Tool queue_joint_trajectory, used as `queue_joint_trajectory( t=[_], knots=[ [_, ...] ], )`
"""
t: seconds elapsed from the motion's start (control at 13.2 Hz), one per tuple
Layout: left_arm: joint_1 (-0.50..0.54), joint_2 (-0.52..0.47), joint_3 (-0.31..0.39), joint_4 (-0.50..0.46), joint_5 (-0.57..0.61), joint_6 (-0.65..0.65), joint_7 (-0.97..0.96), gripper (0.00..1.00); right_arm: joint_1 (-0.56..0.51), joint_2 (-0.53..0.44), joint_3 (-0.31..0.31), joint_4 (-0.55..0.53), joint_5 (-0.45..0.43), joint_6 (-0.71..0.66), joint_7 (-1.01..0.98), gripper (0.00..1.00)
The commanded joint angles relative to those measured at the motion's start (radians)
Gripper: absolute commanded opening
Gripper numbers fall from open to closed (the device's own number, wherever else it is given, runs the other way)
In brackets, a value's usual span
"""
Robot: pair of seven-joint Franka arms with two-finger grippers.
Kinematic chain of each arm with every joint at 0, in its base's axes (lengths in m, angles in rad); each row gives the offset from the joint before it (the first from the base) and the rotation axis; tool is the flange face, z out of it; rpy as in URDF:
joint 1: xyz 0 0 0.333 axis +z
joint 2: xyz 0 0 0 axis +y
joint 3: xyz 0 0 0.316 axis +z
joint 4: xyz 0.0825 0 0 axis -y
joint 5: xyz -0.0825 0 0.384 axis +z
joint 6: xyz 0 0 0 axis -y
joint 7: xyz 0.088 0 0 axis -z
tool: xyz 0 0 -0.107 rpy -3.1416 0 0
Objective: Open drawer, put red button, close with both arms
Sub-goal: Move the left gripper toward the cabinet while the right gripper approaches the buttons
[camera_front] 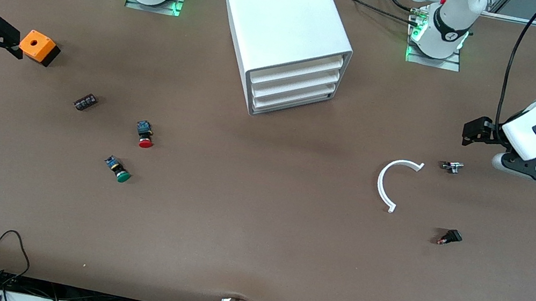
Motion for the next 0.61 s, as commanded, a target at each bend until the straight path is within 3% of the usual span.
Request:
queue_joint_trajectory(
  t=[0.0,0.53],
  knots=[
    [0.001,0.014,-0.005,0.017,0.020,0.004,-0.008,1.00,0.000,-0.010,0.002,0.007,-0.003,-0.013,-0.009,1.00],
    [0.002,0.013,-0.004,0.019,0.020,0.013,-0.008,1.00,-0.001,-0.008,0.000,0.007,-0.008,-0.015,-0.009,1.00]
  ],
)
